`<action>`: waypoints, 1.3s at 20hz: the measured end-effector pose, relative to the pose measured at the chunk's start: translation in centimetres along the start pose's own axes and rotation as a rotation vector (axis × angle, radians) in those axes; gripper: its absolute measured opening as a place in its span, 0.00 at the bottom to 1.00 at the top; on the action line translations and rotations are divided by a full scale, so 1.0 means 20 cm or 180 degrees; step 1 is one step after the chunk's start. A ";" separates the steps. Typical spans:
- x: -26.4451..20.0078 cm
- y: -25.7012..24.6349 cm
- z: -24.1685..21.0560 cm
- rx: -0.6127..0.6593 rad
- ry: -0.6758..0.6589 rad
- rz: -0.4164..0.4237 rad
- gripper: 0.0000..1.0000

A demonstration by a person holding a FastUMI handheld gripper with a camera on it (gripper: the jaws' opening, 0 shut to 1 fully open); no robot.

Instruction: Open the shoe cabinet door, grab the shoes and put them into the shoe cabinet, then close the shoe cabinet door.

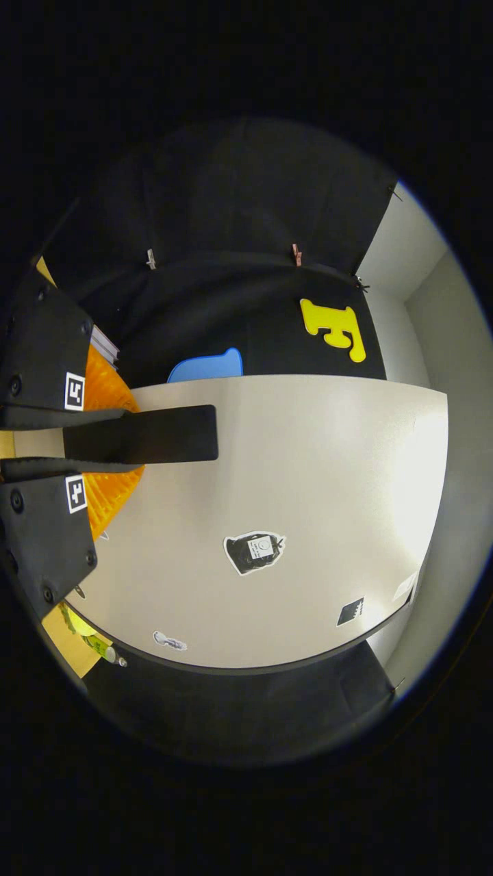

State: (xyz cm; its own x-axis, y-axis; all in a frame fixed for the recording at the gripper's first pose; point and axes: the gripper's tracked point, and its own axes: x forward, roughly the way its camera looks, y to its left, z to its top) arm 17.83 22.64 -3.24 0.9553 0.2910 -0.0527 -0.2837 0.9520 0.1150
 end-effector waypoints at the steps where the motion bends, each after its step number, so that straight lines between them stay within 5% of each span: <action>1: -0.02 0.00 0.01 0.0019 0.0012 0.0045 0.19; 26: -0.54 -0.38 0.11 0.0036 0.0039 0.0021 0.18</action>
State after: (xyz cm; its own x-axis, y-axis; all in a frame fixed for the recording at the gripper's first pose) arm 9.87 12.04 -1.46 0.9523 0.2985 -0.0641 -0.2889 0.9489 0.1267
